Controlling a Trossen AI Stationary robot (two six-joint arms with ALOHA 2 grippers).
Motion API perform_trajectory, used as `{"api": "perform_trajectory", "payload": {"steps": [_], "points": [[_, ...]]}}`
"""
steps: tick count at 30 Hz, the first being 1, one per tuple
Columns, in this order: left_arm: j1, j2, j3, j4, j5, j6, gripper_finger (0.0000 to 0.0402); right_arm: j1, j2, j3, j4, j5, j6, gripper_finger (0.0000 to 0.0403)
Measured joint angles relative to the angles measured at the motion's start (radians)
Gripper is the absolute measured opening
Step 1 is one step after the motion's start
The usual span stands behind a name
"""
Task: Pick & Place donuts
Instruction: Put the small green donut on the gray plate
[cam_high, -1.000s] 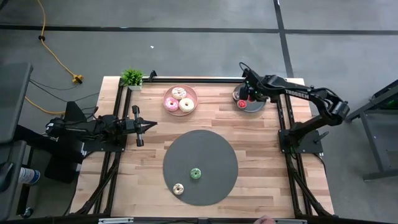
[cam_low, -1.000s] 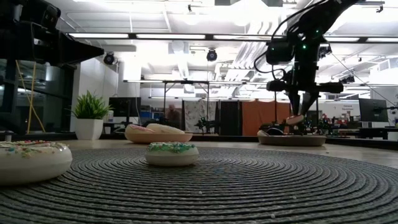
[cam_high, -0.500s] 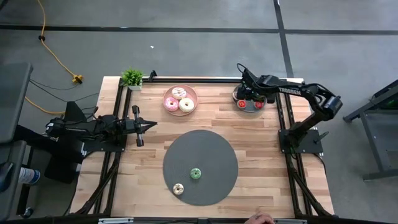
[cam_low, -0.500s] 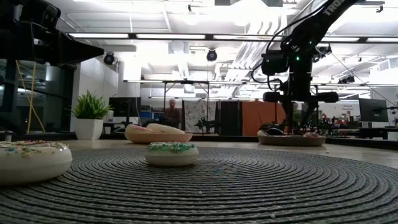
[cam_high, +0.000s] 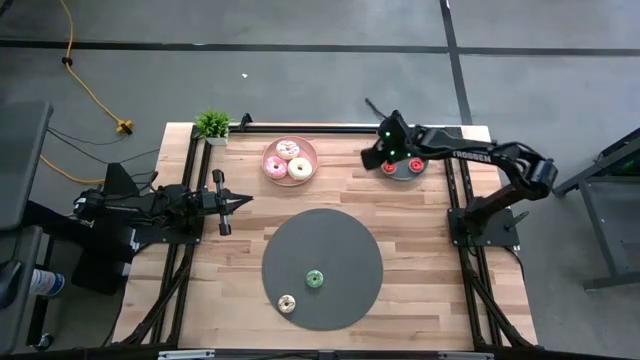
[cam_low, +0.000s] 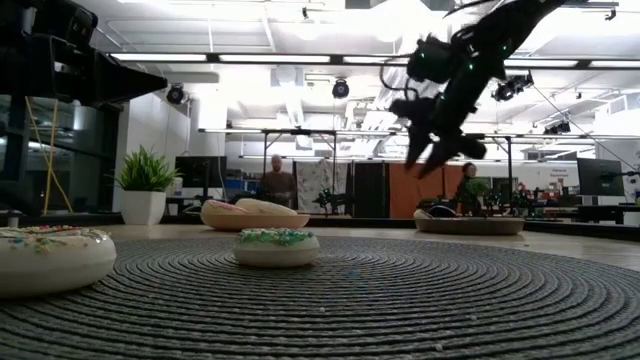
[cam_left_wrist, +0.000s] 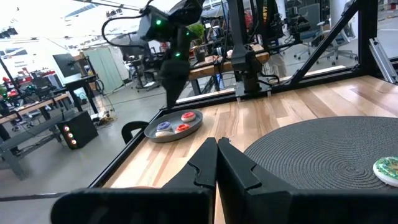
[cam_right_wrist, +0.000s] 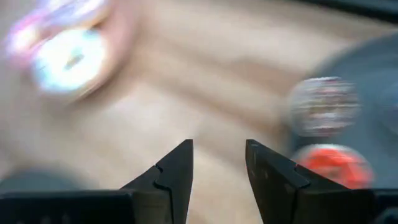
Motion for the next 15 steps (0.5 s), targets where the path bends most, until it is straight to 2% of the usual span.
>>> {"api": "perform_trajectory", "payload": {"steps": [6,15], "points": [[0.0,0.0,0.0,0.0,0.0,0.0,0.0,0.114,0.0,0.0,0.036,-0.202,-0.108,0.0138],[0.0,0.0,0.0,0.0,0.0,0.0,0.0,0.328,0.0,0.0,0.02,-0.384,-0.143,0.0138]]}}
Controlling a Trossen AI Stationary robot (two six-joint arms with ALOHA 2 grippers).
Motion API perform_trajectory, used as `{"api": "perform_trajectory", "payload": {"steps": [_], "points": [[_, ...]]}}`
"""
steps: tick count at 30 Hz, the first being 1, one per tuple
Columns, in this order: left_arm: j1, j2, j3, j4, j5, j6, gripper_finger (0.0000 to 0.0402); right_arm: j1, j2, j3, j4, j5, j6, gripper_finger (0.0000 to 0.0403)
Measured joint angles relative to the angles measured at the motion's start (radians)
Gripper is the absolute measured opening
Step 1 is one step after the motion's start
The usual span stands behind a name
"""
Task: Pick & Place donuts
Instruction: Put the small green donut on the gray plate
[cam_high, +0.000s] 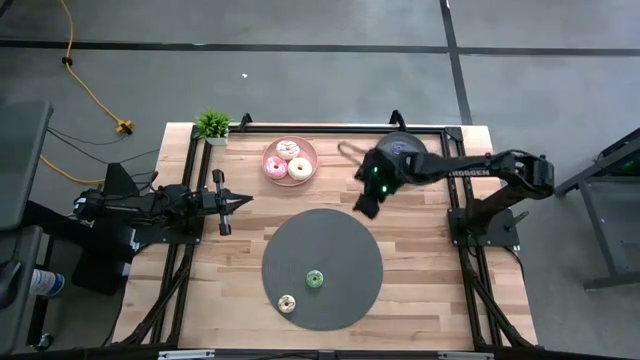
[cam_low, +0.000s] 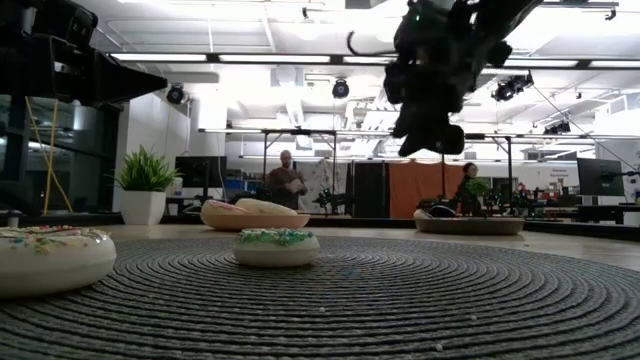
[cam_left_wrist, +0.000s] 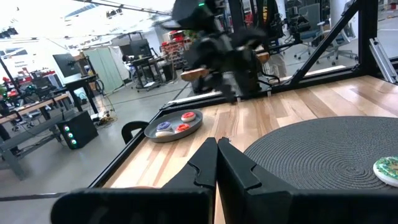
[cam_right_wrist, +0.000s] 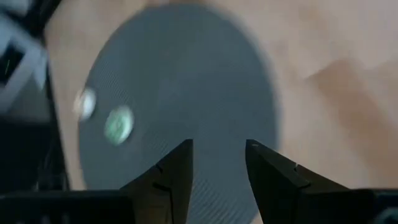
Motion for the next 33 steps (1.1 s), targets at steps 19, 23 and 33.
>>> {"api": "perform_trajectory", "payload": {"steps": [19,23,33], "points": [[0.0,0.0,0.0,0.0,0.0,0.0,0.0,0.366,0.232,0.003,0.22,0.012,0.407,0.0138],[0.0,0.0,0.0,0.0,0.0,0.0,0.0,0.39,0.322,0.042,0.289,0.012,0.466,0.0138],[0.0,0.0,0.0,0.0,0.001,0.0,0.0,0.408,0.463,0.192,0.301,0.045,0.516,0.0138]]}}
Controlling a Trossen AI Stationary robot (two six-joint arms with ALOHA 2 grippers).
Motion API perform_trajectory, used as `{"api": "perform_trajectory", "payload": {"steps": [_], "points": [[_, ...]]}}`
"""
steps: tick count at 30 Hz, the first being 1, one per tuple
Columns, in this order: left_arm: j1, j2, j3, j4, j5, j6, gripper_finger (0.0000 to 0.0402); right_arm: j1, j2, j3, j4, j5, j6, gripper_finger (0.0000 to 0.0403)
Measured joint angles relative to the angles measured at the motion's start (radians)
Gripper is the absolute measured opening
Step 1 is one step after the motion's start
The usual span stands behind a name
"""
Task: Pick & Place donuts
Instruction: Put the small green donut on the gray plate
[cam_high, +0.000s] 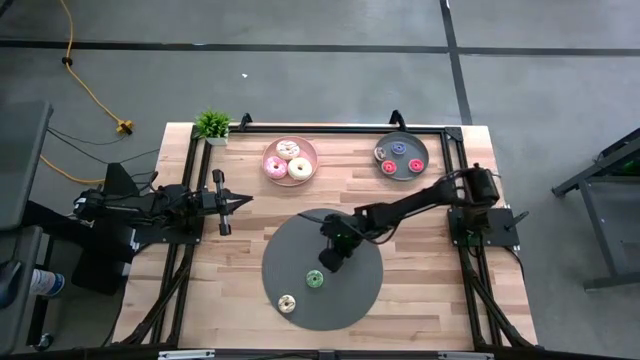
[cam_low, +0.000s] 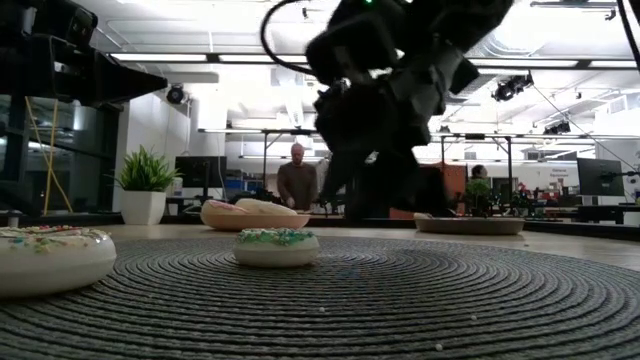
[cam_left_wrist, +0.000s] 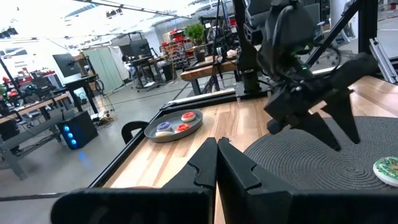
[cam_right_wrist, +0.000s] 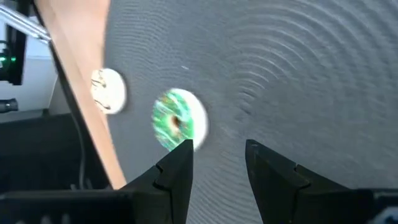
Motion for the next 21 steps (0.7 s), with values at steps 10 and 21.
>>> {"api": "perform_trajectory", "payload": {"steps": [10,21], "points": [[0.0,0.0,0.0,0.0,0.0,0.0,0.0,0.032,0.073,0.098,-0.048,0.007,0.012,0.0138],[0.0,0.0,0.0,0.0,0.0,0.0,0.0,0.05,0.102,0.129,-0.051,0.007,0.033,0.0138]]}}
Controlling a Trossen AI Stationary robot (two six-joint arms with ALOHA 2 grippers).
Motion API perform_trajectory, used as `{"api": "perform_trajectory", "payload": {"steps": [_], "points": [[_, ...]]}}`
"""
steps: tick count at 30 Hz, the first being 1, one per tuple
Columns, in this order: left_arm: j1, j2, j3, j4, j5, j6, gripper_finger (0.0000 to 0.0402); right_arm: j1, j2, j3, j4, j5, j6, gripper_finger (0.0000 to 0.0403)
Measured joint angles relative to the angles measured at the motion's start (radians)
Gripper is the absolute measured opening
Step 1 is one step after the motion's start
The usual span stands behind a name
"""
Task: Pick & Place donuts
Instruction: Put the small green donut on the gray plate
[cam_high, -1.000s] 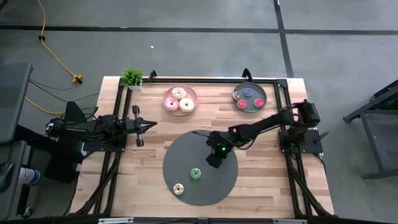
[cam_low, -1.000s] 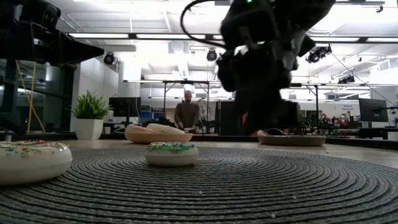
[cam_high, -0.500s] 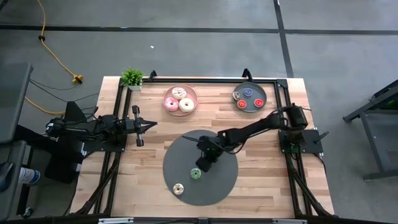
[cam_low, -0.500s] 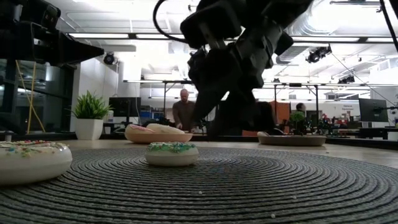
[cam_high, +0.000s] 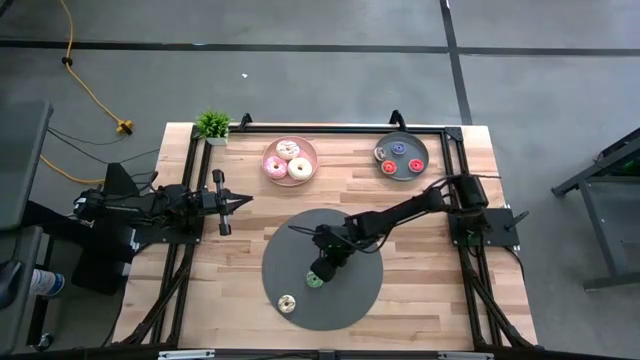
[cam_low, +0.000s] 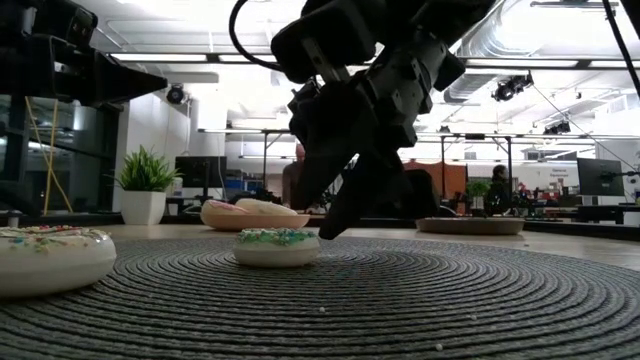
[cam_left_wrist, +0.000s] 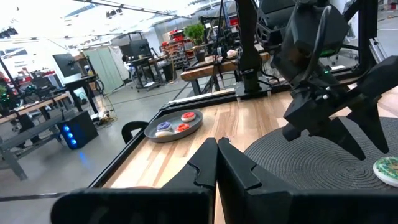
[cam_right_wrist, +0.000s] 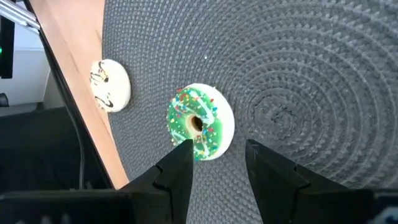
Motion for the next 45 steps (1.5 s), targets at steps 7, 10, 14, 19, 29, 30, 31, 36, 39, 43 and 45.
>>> {"api": "perform_trajectory", "payload": {"steps": [7,10,14,19,29,30,31,36,39,43,45], "points": [[0.0,0.0,0.0,0.0,0.0,0.0,0.0,0.01,0.009,0.001,0.0,0.006,0.012,0.0138],[0.0,0.0,0.0,0.0,0.0,0.0,0.0,0.011,0.012,0.003,0.001,0.008,0.012,0.0138],[0.0,0.0,0.0,0.0,0.0,0.0,0.0,0.011,0.012,0.003,0.01,0.018,0.019,0.0138],[0.0,0.0,0.0,0.0,0.0,0.0,0.0,0.012,0.013,0.003,0.029,0.019,0.024,0.0138],[0.0,0.0,0.0,0.0,0.0,0.0,0.0,0.018,0.024,0.022,0.013,0.051,0.014,0.0138],[0.0,0.0,0.0,0.0,0.0,0.0,0.0,0.018,0.029,0.029,0.011,0.052,0.011,0.0138],[0.0,0.0,0.0,0.0,0.0,0.0,0.0,0.017,0.034,0.032,0.009,0.054,0.01,0.0138],[0.0,0.0,0.0,0.0,0.0,0.0,0.0,0.017,0.048,0.042,0.007,0.073,0.013,0.0138],[0.0,0.0,0.0,0.0,0.0,0.0,0.0,0.02,0.055,0.042,0.006,0.056,0.014,0.0138],[0.0,0.0,0.0,0.0,0.0,0.0,0.0,0.027,0.055,0.042,0.006,0.055,0.014,0.0138],[0.0,0.0,0.0,0.0,0.0,0.0,0.0,0.027,0.055,0.042,0.006,0.053,0.014,0.0138]]}}
